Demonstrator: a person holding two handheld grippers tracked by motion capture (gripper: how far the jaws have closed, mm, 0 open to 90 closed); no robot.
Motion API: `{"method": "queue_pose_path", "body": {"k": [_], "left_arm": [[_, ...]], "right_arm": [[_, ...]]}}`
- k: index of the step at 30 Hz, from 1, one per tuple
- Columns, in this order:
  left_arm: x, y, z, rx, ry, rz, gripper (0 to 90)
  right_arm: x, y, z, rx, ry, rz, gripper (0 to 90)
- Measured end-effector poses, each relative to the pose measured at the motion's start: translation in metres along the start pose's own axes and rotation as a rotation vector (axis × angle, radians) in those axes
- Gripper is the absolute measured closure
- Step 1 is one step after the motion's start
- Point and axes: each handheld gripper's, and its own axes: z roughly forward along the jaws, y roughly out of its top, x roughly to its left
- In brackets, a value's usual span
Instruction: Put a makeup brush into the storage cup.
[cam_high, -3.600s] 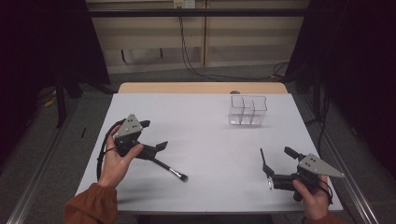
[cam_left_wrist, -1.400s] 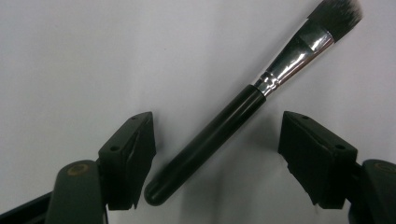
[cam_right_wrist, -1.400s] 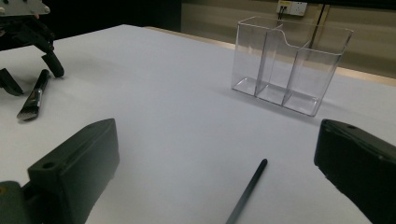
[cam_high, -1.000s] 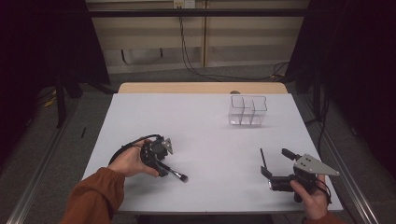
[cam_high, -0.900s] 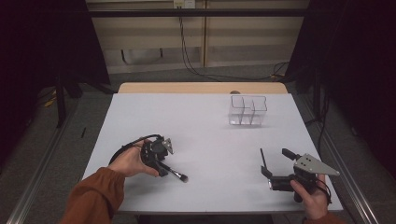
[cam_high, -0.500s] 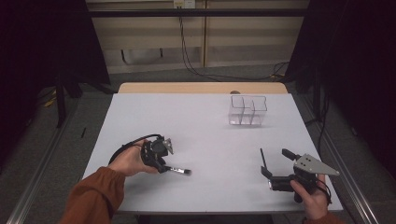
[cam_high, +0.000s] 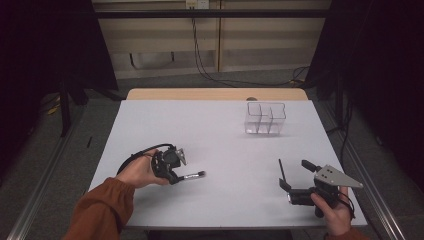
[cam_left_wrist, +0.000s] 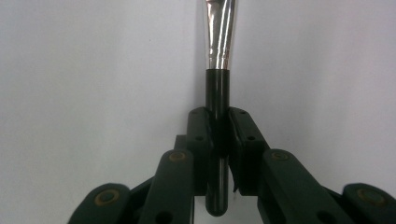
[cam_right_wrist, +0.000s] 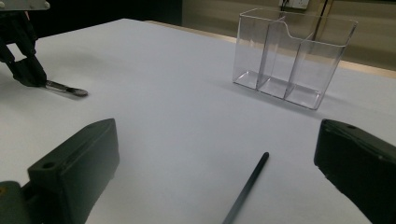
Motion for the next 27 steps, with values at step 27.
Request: {"method": "queue_pose_path", "body": {"k": [27], "left_arm": [[0.01, -0.022, -0.014, -0.176, -0.01, -0.105, 80.0]], "right_arm": [[0.0, 0.0, 0.001, -0.002, -0.002, 0.001, 0.0]]}}
